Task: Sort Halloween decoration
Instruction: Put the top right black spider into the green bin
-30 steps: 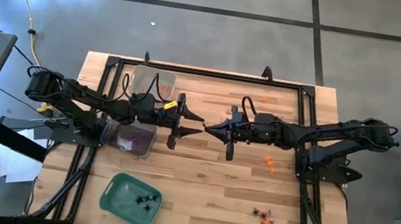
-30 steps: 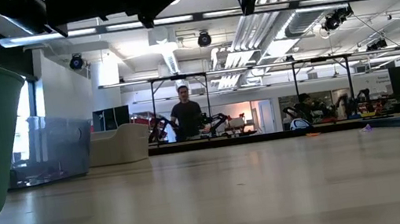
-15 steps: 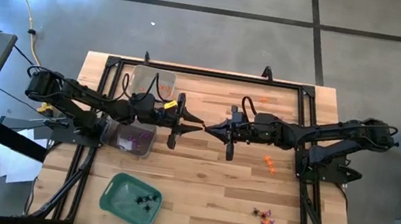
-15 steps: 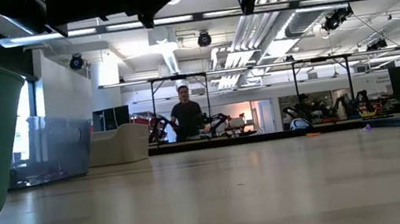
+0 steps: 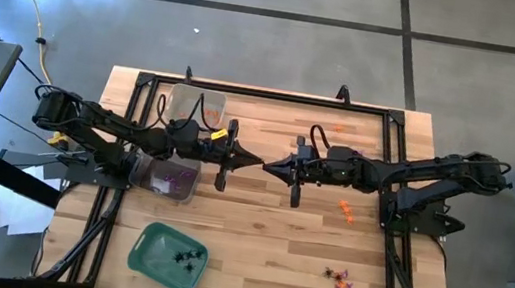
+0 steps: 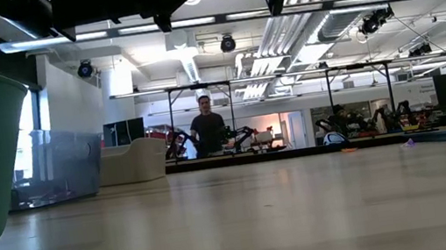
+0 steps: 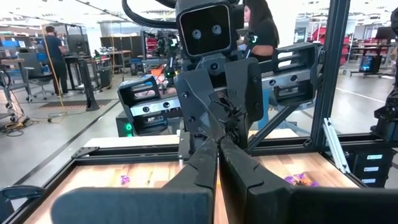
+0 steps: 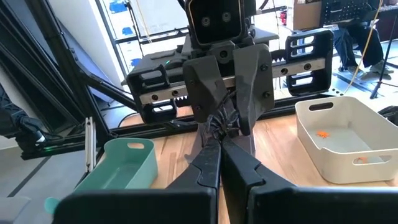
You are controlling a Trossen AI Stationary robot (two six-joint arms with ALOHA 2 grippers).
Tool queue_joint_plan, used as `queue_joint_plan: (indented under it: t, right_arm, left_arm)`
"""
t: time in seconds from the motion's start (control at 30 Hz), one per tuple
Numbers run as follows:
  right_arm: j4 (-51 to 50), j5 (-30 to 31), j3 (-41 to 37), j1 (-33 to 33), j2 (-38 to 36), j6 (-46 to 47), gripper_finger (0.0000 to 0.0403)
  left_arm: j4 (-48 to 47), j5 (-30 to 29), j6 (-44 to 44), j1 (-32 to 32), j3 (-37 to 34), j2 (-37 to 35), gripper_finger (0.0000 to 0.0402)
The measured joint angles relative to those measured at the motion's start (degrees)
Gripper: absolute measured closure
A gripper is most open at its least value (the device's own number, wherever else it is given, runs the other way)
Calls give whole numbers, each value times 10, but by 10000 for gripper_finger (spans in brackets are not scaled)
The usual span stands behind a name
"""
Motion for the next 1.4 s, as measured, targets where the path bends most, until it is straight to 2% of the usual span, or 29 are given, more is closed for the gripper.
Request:
queue_joint_plan:
  t: [0.33,0.67,0.83,1.23,1.4]
  right_arm:
    - [-1,0,0,0,0,-3,396]
    - [-2,1,0,0,0,-3,292]
    - [-5,1,0,0,0,-3,263]
    - [-7,1,0,0,0,-3,257]
    - [-7,1,0,0,0,-3,275]
  left_arm:
    - [-2,1,0,0,0,0,401]
    - [-2,1,6,-12,0,0,401]
    - [-2,1,6,-11,0,0,401]
    - [-2,-4,21,-11,0,0,401]
    - [-2,-4,21,-11,0,0,401]
